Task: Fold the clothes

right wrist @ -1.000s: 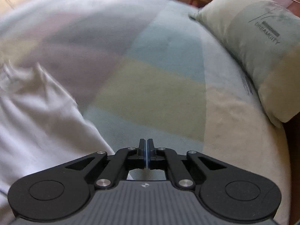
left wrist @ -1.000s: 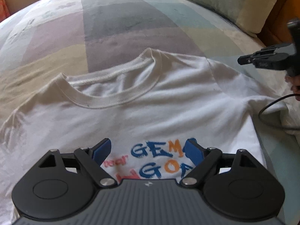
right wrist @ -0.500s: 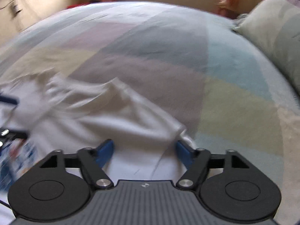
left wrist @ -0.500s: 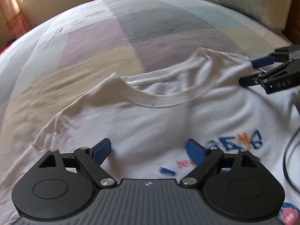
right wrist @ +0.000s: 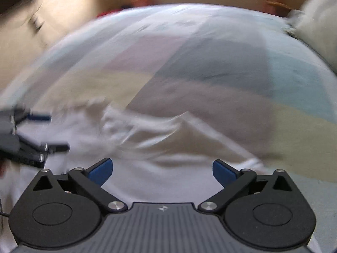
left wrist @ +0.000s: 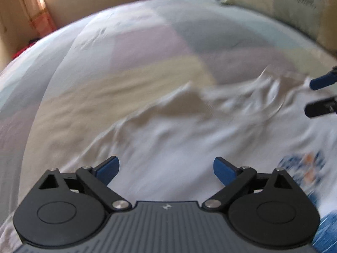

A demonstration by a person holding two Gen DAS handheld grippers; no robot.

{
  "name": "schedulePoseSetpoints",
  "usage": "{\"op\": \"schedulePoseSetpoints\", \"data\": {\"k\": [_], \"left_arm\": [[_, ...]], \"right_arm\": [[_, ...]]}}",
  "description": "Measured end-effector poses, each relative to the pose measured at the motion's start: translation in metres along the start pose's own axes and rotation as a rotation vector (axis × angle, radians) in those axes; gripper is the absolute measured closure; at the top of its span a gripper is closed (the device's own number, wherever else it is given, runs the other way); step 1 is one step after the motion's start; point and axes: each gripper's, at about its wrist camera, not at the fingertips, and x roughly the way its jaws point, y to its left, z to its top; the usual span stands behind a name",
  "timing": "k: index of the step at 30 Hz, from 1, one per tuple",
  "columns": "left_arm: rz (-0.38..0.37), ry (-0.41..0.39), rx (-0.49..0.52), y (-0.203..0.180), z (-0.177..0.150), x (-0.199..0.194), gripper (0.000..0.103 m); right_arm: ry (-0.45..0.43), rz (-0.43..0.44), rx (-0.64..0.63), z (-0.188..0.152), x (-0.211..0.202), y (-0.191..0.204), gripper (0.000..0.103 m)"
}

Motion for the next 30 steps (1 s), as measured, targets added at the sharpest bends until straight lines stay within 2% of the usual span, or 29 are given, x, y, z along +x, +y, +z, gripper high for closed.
{"op": "schedulePoseSetpoints", "data": {"k": [3,6,8,9,11,15,18,20,21,24,25,28,30], "left_arm": [[-0.041,-0.002,-0.09,0.023,-0.006,0.011,0.004],[-0.031,-0.015,-0.137,0.04,0.006,0.021,0.004],[-0.013,-0.023,-0.163,0.047,0.017,0.028,0.005],[-0.007,-0.025,-0.178,0.049,0.023,0.03,0.008],[-0.018,-0.029,-0.193,0.049,0.032,0.024,0.009],[-0.147,-0.081,-0.146,0.031,0.04,0.0,0.008],[-0.274,-0.07,-0.087,0.006,0.043,0.003,0.008],[-0.3,-0.065,-0.046,-0.009,0.045,0.016,0.008],[-0.288,-0.057,-0.035,-0.015,0.048,0.026,0.008],[-0.181,-0.047,-0.069,-0.022,0.058,0.045,0.005],[-0.167,-0.034,-0.099,-0.022,0.063,0.046,0.007],[-0.162,-0.017,-0.151,-0.025,0.07,0.038,0.008],[-0.172,-0.016,-0.102,-0.036,0.069,0.024,0.008]], "right_arm": [[-0.005,0.038,-0.046,-0.002,0.005,0.019,0.0],[-0.015,0.071,-0.075,0.0,0.01,0.033,0.0],[-0.021,0.053,-0.037,0.014,0.019,0.027,0.0],[-0.019,0.041,-0.022,0.02,0.023,0.025,0.0],[0.009,0.024,0.001,0.028,0.023,0.025,0.0],[0.029,0.054,0.043,0.021,-0.007,0.028,0.0],[0.039,0.066,0.082,0.002,-0.031,0.031,0.0],[0.041,0.069,0.113,-0.011,-0.043,0.032,0.0],[0.042,0.07,0.128,-0.017,-0.049,0.033,0.0],[0.046,0.074,0.175,-0.036,-0.066,0.034,0.0],[0.047,0.076,0.191,-0.043,-0.072,0.035,0.0],[0.05,0.079,0.238,-0.062,-0.09,0.036,0.0],[0.053,0.082,0.269,-0.074,-0.102,0.037,0.0]]}}
